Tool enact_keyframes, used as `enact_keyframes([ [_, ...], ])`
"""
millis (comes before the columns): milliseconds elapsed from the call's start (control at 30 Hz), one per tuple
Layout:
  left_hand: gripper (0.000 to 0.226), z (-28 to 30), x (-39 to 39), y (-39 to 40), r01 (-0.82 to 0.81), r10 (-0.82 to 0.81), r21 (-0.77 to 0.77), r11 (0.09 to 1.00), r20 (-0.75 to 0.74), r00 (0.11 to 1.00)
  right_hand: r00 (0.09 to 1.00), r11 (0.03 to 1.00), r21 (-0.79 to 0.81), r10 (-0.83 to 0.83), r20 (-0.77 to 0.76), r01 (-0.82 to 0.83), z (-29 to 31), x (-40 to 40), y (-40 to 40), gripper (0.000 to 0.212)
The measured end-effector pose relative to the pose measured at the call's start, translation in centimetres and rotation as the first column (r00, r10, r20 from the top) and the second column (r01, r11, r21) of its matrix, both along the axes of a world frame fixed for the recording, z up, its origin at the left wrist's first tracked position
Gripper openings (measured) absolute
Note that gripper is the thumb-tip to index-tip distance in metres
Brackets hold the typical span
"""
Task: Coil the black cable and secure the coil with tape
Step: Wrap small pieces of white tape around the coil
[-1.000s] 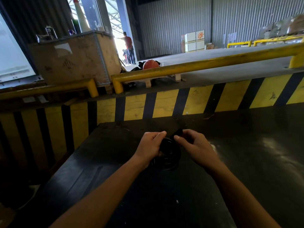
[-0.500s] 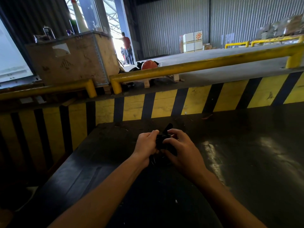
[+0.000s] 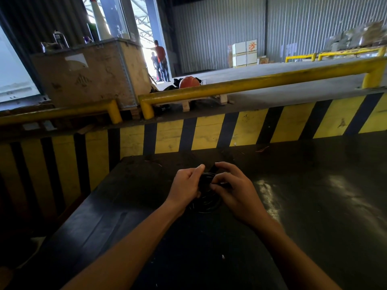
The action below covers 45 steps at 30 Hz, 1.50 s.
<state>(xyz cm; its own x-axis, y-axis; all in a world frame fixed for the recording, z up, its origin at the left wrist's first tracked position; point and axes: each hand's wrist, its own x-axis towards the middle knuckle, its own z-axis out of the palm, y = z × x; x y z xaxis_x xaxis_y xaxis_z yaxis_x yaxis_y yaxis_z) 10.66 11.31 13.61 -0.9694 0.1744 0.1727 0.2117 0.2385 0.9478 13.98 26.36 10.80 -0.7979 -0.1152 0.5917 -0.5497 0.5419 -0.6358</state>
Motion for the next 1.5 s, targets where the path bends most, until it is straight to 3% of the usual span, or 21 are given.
enact_keyframes([
  [233,0.04,-0.3,0.1,-0.1,0.05,-0.05,0.004,0.999,-0.073,0.996,0.988,0.976,-0.196,0.114,0.103,-0.093,0.3,0.2,0.4,0.014],
  [433,0.04,-0.7,0.0,-0.4,0.121,-0.128,-0.063,0.991,-0.114,0.985,0.911,0.931,-0.303,0.292,0.29,-0.201,0.6,-0.2,1.6,0.007],
  [667,0.037,-0.7,-0.1,-0.4,0.192,-0.201,-0.114,0.975,-0.07,0.977,0.855,0.841,-0.478,0.426,0.295,-0.255,-0.2,0.2,1.8,0.014],
  [900,0.04,-1.7,-0.3,-0.4,0.177,-0.182,-0.19,0.966,-0.01,0.983,0.874,0.905,-0.395,0.314,0.37,-0.159,-1.0,-0.1,1.5,0.016],
  [1133,0.038,-2.4,-0.2,-0.1,0.205,-0.173,-0.17,0.964,0.185,0.967,0.938,0.937,-0.348,0.094,0.334,0.031,-2.6,-0.4,0.4,0.007],
  [1267,0.038,-2.9,-0.1,-0.1,0.198,-0.174,-0.17,0.965,0.146,0.974,0.938,0.927,-0.368,0.058,0.341,0.077,-3.3,-0.6,0.2,0.007],
  [1500,0.035,-3.8,0.1,-0.2,0.251,-0.213,-0.175,0.952,0.212,0.954,0.942,0.862,-0.48,0.011,0.336,0.161,-4.7,-1.0,0.2,0.03],
])
